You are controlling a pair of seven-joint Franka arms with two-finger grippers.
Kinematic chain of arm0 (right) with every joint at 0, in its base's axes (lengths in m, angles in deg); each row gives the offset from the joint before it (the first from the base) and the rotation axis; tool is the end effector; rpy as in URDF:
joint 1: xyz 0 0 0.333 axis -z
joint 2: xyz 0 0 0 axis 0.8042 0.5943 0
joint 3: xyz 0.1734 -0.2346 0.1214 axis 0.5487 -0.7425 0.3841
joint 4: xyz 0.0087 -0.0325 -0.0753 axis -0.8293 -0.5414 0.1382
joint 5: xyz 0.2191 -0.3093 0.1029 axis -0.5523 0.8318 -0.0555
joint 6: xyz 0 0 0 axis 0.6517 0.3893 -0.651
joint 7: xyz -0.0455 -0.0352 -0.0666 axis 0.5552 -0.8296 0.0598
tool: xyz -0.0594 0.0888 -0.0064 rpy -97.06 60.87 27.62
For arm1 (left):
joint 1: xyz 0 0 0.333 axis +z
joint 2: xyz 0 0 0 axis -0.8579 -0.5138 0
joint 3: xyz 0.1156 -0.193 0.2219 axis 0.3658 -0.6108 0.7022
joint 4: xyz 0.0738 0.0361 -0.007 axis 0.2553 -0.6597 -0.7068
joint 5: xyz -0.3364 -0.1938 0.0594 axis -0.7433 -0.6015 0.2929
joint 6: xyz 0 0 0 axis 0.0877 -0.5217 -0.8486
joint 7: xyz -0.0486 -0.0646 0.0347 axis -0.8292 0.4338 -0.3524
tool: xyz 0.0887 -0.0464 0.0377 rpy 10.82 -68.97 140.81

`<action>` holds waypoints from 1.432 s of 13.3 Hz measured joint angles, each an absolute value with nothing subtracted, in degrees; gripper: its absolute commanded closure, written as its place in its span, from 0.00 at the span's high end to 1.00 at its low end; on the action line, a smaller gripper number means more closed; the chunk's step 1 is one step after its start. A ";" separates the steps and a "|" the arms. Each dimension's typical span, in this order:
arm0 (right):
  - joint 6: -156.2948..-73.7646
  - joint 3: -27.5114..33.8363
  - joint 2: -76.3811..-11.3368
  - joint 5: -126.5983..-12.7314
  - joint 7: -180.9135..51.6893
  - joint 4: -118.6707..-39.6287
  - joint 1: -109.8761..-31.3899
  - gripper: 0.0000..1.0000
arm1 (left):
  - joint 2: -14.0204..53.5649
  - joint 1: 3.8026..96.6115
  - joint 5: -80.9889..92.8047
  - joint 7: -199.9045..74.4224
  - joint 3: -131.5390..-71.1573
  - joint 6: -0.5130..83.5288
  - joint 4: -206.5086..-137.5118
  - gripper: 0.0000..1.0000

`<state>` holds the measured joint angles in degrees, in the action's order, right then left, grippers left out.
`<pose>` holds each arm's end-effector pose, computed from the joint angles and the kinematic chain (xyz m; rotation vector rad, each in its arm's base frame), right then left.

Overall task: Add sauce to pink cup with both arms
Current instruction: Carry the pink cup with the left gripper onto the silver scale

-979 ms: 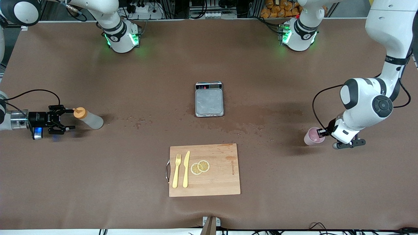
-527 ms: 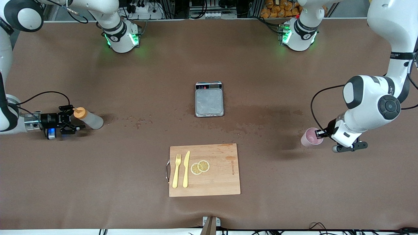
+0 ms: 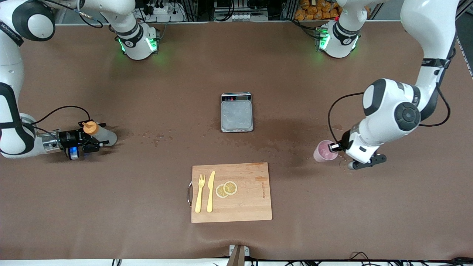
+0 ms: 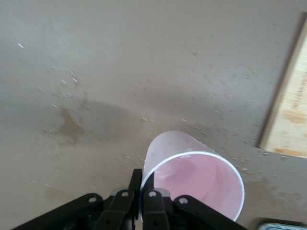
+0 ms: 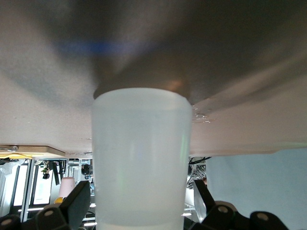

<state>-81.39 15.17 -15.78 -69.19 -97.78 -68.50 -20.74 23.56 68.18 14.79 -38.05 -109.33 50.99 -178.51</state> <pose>0.5558 -0.2015 0.1175 -1.7670 1.2222 1.2076 0.6105 -0.1680 0.3386 2.9552 0.4097 -0.0849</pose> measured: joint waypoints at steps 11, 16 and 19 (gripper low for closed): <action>-80.34 14.75 -15.77 -69.47 -98.03 -67.64 -20.40 0.32 | 23.57 53.83 14.87 -6.34 -115.23 50.83 -178.57 0.00; -75.33 15.06 -16.26 -69.45 -104.83 -63.29 -22.16 0.33 | 23.50 45.00 21.28 5.08 -115.28 54.45 -180.44 0.00; -73.59 15.19 -16.95 -69.40 -109.95 -61.86 -25.01 0.36 | 22.47 41.06 23.65 10.89 -115.22 56.95 -181.54 0.00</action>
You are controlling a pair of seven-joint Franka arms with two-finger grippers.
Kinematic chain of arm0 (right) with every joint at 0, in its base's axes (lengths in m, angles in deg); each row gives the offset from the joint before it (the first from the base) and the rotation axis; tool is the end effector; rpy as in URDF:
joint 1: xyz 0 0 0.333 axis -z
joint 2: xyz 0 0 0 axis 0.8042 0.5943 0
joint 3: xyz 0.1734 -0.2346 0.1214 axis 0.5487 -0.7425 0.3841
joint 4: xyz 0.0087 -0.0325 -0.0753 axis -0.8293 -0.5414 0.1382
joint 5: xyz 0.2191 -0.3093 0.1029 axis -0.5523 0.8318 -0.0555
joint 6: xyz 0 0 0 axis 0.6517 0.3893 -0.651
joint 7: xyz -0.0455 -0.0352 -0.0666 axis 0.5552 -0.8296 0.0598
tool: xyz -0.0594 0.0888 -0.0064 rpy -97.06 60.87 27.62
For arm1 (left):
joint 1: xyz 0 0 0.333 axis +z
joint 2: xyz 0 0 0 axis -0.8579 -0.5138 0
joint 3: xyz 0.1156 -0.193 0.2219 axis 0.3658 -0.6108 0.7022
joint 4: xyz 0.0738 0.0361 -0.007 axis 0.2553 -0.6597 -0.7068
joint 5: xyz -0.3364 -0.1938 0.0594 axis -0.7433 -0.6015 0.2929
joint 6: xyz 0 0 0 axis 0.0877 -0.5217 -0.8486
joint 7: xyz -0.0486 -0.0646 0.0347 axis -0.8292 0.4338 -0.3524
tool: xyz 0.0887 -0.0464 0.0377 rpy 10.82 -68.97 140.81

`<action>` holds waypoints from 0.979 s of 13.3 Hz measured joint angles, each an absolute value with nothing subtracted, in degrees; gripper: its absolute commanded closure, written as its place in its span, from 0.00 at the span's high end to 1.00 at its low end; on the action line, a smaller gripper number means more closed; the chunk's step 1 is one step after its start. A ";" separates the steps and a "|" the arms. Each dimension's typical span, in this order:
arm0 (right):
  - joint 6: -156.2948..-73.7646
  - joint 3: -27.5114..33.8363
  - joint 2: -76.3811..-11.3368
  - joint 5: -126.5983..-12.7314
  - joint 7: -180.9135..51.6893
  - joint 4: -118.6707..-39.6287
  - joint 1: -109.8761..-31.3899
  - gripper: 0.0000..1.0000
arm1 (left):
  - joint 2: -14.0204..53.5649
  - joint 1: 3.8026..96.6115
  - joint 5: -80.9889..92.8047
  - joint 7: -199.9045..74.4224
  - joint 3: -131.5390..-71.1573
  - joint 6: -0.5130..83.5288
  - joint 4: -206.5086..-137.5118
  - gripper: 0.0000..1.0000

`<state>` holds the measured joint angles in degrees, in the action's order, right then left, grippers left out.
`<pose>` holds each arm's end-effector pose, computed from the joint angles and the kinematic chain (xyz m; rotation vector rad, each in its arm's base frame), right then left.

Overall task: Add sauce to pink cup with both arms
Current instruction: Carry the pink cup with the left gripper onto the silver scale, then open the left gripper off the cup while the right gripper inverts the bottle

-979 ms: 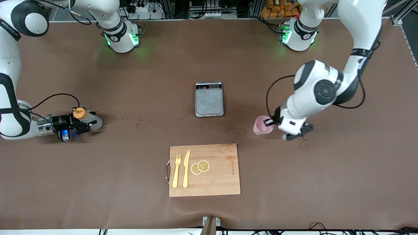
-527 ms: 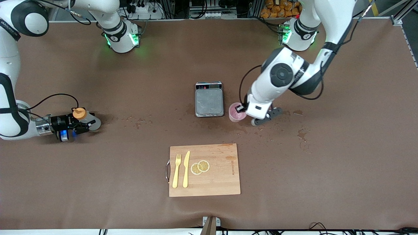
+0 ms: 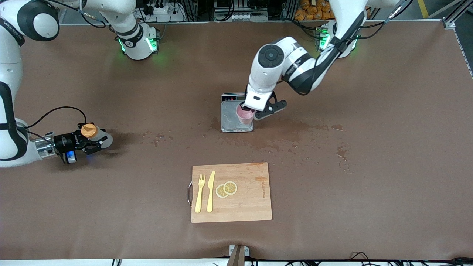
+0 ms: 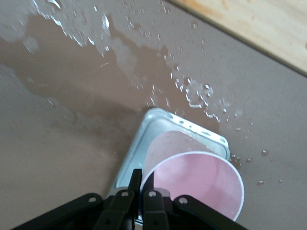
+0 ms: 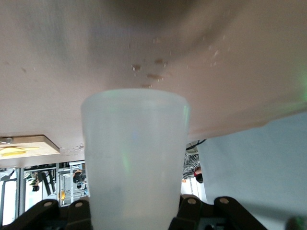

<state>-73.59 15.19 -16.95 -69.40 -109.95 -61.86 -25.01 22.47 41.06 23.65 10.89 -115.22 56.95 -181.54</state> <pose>0.5933 -0.1687 0.1721 -1.7833 1.2851 1.3566 0.4221 -0.4674 0.3249 2.9532 0.7020 -0.0780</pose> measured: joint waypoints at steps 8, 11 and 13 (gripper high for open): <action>-70.11 15.41 -20.35 -69.08 -123.80 -59.09 -31.11 0.37 | 20.05 38.06 25.35 14.48 -114.94 62.56 -183.00 0.00; -70.05 15.43 -22.14 -68.87 -128.52 -59.06 -33.72 0.37 | 19.46 38.08 26.28 14.58 -114.80 63.58 -183.49 0.00; -70.05 15.43 -22.60 -68.79 -130.52 -59.03 -34.98 0.37 | 18.77 38.13 29.28 16.70 -114.64 63.63 -183.76 0.00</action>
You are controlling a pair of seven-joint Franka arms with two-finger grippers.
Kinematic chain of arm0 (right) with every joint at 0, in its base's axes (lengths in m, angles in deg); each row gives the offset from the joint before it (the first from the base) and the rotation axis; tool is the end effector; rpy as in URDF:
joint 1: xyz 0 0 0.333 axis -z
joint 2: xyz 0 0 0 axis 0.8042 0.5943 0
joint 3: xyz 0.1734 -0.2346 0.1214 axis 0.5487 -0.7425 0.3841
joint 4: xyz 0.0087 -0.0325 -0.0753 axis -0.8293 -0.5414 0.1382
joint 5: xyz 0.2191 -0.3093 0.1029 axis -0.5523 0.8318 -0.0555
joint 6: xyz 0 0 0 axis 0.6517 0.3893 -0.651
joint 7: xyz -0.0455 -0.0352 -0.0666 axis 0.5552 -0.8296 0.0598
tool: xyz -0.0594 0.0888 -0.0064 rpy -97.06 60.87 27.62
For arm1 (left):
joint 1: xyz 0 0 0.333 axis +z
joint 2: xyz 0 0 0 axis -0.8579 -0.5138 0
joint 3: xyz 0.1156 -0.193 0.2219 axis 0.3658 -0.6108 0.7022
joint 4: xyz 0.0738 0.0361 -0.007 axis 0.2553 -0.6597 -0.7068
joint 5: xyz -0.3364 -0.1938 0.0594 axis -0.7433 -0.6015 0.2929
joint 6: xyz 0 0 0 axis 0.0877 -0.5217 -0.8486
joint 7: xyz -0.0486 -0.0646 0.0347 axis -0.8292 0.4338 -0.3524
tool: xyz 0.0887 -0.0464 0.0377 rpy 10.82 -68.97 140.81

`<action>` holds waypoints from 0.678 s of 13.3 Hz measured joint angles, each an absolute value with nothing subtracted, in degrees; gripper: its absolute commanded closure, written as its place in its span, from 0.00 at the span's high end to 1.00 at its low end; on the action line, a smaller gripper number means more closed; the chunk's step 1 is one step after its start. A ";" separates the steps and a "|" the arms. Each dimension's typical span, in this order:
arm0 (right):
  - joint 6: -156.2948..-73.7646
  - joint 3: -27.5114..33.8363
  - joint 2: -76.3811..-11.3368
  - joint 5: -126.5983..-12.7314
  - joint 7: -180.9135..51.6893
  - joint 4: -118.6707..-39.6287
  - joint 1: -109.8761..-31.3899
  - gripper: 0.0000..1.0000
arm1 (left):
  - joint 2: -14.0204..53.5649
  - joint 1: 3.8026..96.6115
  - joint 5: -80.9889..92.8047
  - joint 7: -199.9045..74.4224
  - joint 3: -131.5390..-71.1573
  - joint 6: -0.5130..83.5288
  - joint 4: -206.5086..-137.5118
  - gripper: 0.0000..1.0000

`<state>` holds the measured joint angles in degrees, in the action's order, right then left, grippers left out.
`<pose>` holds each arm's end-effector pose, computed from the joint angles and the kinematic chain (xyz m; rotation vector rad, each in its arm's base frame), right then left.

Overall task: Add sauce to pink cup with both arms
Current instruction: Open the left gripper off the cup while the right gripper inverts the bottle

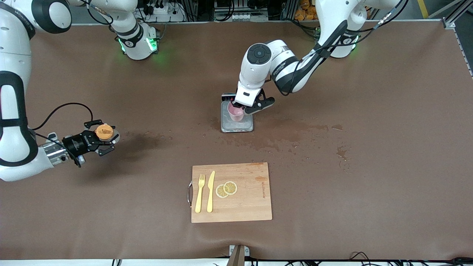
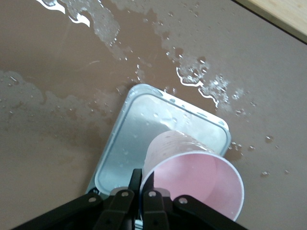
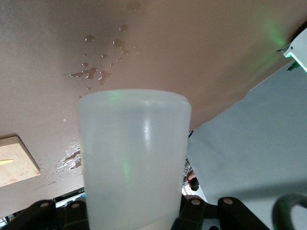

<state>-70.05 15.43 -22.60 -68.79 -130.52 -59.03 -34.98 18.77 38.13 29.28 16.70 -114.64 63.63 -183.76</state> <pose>0.6304 -0.0673 0.2514 -1.8883 1.5063 1.5166 0.3980 -0.4863 0.2831 2.9447 0.6890 -0.0314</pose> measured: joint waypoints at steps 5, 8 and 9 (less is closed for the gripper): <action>-70.12 15.43 -24.19 -65.99 -136.78 -58.60 -39.00 0.37 | 16.98 38.08 32.29 19.99 -114.63 65.24 -183.70 0.00; -70.12 15.45 -24.83 -62.67 -141.12 -57.39 -41.68 0.37 | 16.79 38.15 32.29 20.02 -114.61 65.28 -183.65 1.00; -70.14 15.44 -25.12 -62.01 -142.54 -57.33 -42.75 0.37 | 16.77 38.22 32.29 20.02 -114.58 65.31 -183.55 1.00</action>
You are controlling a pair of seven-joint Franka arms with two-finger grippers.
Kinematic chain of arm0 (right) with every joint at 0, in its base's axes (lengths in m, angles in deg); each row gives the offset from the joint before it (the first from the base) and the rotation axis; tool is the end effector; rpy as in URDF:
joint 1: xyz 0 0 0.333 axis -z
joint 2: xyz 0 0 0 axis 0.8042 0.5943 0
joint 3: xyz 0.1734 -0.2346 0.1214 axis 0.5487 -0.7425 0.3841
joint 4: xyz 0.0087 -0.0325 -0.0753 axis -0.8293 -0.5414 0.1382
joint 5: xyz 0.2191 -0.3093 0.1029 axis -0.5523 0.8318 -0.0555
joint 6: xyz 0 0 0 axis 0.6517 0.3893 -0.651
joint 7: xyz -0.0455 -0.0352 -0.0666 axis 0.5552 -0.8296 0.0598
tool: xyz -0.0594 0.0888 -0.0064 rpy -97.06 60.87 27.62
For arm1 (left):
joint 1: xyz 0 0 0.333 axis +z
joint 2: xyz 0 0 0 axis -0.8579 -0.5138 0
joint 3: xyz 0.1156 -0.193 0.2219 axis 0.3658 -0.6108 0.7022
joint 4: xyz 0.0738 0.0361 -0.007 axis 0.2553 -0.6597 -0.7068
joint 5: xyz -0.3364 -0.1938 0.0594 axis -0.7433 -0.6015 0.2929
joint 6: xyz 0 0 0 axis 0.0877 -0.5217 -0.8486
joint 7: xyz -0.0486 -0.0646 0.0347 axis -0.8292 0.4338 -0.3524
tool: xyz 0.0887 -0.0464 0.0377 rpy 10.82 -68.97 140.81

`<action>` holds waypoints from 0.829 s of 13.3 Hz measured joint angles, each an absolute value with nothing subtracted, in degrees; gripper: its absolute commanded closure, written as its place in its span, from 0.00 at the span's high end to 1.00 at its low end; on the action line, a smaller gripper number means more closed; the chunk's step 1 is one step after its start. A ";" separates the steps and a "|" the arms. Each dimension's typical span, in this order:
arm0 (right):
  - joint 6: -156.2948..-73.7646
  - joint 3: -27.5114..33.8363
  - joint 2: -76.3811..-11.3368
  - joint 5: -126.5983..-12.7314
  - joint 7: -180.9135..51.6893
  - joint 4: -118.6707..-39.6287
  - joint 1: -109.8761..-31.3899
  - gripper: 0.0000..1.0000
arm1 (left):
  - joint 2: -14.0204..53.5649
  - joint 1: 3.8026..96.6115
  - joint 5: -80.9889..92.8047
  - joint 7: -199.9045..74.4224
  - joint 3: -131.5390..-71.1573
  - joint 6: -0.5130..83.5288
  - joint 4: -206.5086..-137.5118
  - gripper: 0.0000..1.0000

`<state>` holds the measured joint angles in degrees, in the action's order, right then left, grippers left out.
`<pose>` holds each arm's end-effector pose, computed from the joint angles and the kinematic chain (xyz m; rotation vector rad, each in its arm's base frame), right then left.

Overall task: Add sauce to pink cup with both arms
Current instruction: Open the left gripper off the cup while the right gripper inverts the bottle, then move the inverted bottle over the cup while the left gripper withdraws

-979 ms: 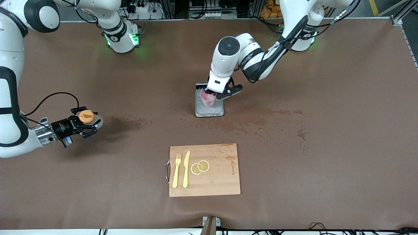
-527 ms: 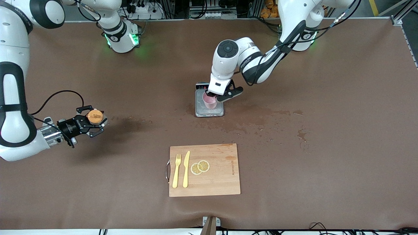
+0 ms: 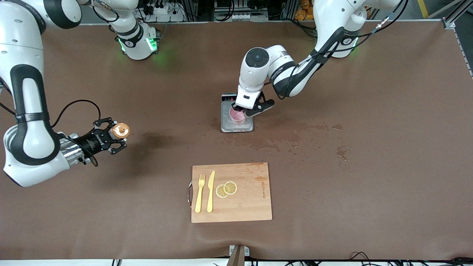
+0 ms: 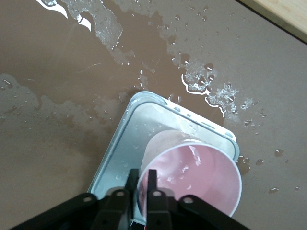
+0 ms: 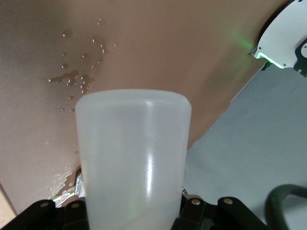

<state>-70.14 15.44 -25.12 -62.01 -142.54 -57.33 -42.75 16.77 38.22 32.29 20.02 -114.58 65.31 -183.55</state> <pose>0.6385 0.0046 0.2811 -2.0831 1.7252 1.5233 0.4000 -0.4875 0.2682 2.9341 0.7260 -0.0119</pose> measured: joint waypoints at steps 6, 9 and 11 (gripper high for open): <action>-70.24 15.45 -25.26 -58.35 -150.81 -55.08 -47.39 0.37 | 20.35 41.71 32.32 20.01 -114.48 63.44 -180.30 1.00; -70.24 15.41 -25.26 -57.67 -153.44 -54.56 -49.09 0.37 | 26.25 46.22 32.33 16.19 -114.51 55.70 -177.28 1.00; -70.25 15.44 -25.26 -55.18 -156.89 -53.54 -50.49 0.36 | 30.25 50.13 32.21 8.35 -114.49 51.77 -176.17 1.00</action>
